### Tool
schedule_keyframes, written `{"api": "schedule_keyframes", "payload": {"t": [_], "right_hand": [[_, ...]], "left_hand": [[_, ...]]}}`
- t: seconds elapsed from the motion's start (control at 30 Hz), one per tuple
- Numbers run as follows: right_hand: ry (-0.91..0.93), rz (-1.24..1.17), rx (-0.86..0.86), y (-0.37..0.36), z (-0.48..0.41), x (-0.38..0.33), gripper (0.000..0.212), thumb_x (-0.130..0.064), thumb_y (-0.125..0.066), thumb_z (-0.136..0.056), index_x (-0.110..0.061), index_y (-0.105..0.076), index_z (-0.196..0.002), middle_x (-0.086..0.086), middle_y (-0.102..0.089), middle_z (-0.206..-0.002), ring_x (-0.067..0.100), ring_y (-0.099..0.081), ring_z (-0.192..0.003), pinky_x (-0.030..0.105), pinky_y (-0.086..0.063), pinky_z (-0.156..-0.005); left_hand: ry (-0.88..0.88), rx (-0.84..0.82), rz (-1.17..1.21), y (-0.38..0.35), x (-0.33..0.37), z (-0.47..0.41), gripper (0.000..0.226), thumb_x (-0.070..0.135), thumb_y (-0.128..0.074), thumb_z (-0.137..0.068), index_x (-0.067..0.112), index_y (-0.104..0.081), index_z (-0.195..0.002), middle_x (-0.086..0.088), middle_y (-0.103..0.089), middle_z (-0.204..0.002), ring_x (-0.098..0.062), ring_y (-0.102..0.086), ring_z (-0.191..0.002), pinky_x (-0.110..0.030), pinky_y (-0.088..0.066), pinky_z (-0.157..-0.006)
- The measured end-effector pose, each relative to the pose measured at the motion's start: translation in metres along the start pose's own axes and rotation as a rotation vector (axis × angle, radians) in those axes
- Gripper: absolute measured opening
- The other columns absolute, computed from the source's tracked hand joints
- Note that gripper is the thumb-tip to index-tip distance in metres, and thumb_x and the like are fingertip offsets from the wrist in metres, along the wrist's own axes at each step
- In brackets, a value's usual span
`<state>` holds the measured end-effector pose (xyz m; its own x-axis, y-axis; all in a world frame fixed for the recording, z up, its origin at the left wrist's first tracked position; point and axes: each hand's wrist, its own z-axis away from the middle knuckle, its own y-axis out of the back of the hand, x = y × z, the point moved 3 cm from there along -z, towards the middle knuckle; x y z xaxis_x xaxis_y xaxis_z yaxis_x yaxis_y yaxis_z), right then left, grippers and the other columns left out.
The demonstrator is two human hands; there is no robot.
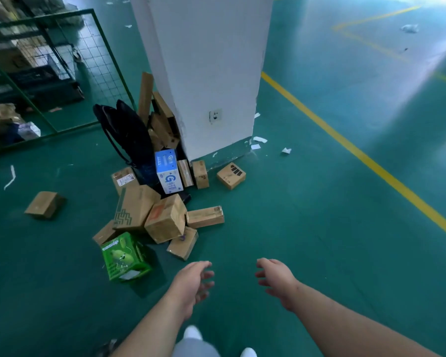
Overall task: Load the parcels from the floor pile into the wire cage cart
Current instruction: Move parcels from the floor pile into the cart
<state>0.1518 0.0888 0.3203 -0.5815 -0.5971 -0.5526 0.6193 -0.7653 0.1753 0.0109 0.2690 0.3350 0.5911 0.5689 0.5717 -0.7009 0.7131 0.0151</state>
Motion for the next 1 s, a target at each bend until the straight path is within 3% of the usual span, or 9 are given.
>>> {"api": "schedule_keyframes", "payload": {"t": [0.23,0.37,0.47,0.6,0.73,1.0], "right_hand": [[0.031,-0.082,0.035,-0.003,-0.069,-0.07,0.019,-0.029,-0.054,-0.101,-0.016,-0.065,-0.109,0.007,-0.071,-0.108,0.022,-0.067,-0.094,0.034,-0.051,-0.079],[0.061,-0.088,0.103,0.025,-0.101,-0.135,0.019,-0.029,-0.054,-0.102,-0.016,-0.066,-0.107,0.007,-0.071,-0.11,0.02,-0.065,-0.092,0.033,-0.049,-0.076],[0.088,-0.126,0.179,0.058,-0.123,-0.188,0.019,-0.03,-0.055,-0.101,-0.016,-0.066,-0.107,0.007,-0.072,-0.109,0.02,-0.065,-0.091,0.033,-0.049,-0.077],[0.093,-0.212,0.253,0.099,-0.156,-0.24,0.019,-0.03,-0.055,-0.101,-0.014,-0.065,-0.107,0.008,-0.072,-0.108,0.021,-0.066,-0.092,0.034,-0.049,-0.078],[0.07,-0.247,0.259,0.133,-0.192,-0.27,0.018,-0.027,-0.056,-0.101,-0.014,-0.067,-0.107,0.008,-0.072,-0.108,0.023,-0.068,-0.097,0.036,-0.05,-0.081],[0.068,-0.05,0.208,0.224,-0.31,-0.357,0.017,-0.025,-0.054,-0.102,-0.014,-0.067,-0.103,0.007,-0.072,-0.104,0.02,-0.066,-0.086,0.031,-0.048,-0.07]], "left_hand": [[0.107,0.137,-0.037,0.012,0.047,-0.095,0.018,0.029,-0.059,-0.1,0.018,-0.069,-0.109,-0.008,-0.073,-0.108,-0.027,-0.069,-0.093,-0.036,-0.048,-0.073],[0.126,0.127,-0.105,0.002,0.113,-0.16,0.019,0.03,-0.06,-0.098,0.015,-0.069,-0.108,-0.007,-0.072,-0.104,-0.025,-0.067,-0.087,-0.033,-0.046,-0.067],[0.081,0.07,-0.185,-0.03,0.184,-0.203,0.021,0.031,-0.06,-0.097,0.014,-0.068,-0.105,-0.003,-0.068,-0.092,-0.018,-0.06,-0.072,-0.029,-0.043,-0.06],[-0.002,-0.017,-0.207,-0.098,0.275,-0.239,0.017,0.029,-0.055,-0.1,0.015,-0.066,-0.103,-0.005,-0.066,-0.093,-0.019,-0.059,-0.072,-0.03,-0.043,-0.065],[0.021,-0.081,-0.185,-0.152,0.311,-0.271,0.022,0.03,-0.059,-0.099,0.014,-0.066,-0.111,-0.007,-0.067,-0.099,-0.022,-0.063,-0.078,-0.037,-0.049,-0.073],[0.106,0.049,-0.078,-0.225,0.359,-0.338,0.024,0.029,-0.06,-0.098,0.012,-0.067,-0.113,-0.009,-0.069,-0.101,-0.025,-0.065,-0.082,-0.036,-0.049,-0.069]]}}
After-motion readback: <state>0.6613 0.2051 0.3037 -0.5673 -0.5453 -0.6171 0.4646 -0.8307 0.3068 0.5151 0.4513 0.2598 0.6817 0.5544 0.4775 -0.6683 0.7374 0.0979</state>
